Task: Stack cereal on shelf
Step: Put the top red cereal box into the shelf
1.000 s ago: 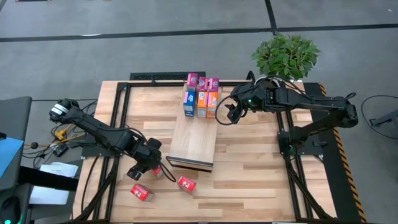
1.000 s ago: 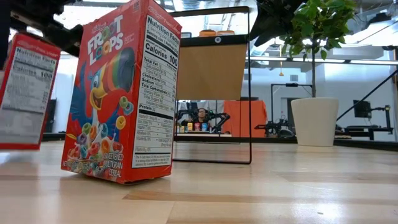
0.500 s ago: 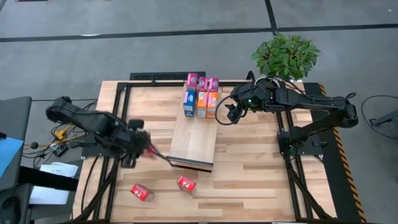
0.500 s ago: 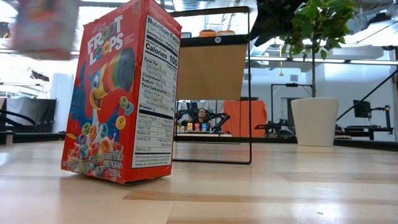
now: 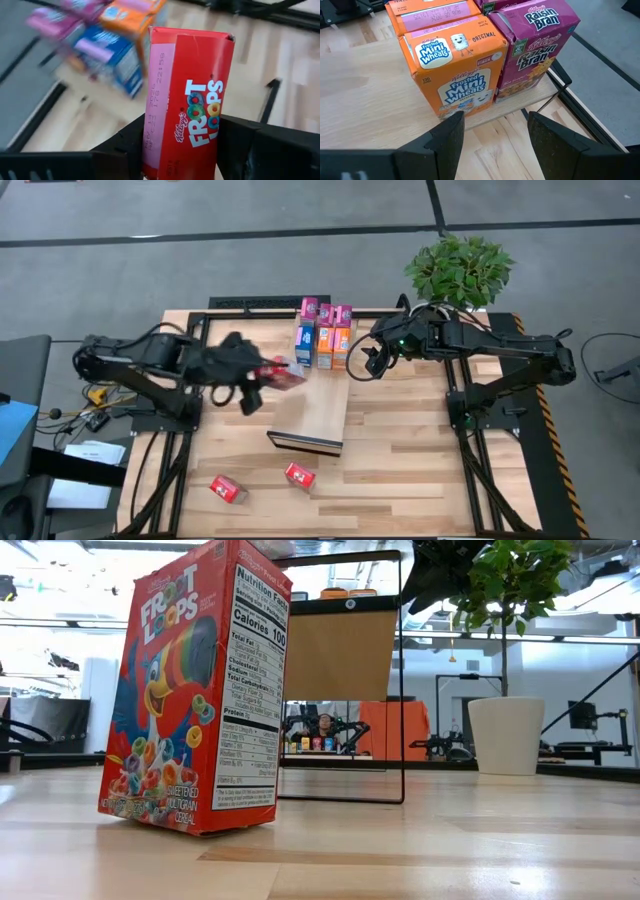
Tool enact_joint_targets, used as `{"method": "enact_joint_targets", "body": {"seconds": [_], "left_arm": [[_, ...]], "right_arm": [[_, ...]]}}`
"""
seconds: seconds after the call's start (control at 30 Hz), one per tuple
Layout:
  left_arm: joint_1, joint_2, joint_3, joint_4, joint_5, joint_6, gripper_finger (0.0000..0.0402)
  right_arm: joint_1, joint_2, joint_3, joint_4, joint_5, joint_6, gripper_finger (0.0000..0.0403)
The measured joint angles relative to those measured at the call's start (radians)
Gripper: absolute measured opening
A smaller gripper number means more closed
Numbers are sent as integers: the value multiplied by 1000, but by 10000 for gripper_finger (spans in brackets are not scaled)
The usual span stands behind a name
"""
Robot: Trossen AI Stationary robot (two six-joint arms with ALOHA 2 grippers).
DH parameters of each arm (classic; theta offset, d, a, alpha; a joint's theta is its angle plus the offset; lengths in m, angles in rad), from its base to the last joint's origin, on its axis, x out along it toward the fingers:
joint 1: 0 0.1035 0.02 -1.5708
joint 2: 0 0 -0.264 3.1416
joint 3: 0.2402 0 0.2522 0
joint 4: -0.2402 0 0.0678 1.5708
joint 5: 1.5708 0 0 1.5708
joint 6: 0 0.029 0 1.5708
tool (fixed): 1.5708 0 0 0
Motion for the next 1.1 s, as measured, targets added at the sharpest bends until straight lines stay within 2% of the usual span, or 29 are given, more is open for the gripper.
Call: {"method": "enact_joint_targets", "body": {"seconds": [0.17,0.33,0.5,0.6,0.77,1.0,1.1], "left_arm": [[46,75,0,138,135,93,165],[91,167,0,185,141,177,165],[138,266,-1,187,143,200,165],[156,309,-2,197,177,237,171],[176,352,-2,225,244,229,209],[189,347,-2,315,260,228,274],[190,346,45,292,284,225,290]], "right_arm": [[4,0,0,0,0,0,245],[4,0,0,-1,-1,0,245],[4,0,0,-1,-2,0,245],[4,0,0,-1,-2,0,245],[4,0,0,-2,-2,0,245],[4,0,0,-2,-2,0,245],[4,0,0,-1,-2,0,245]]}}
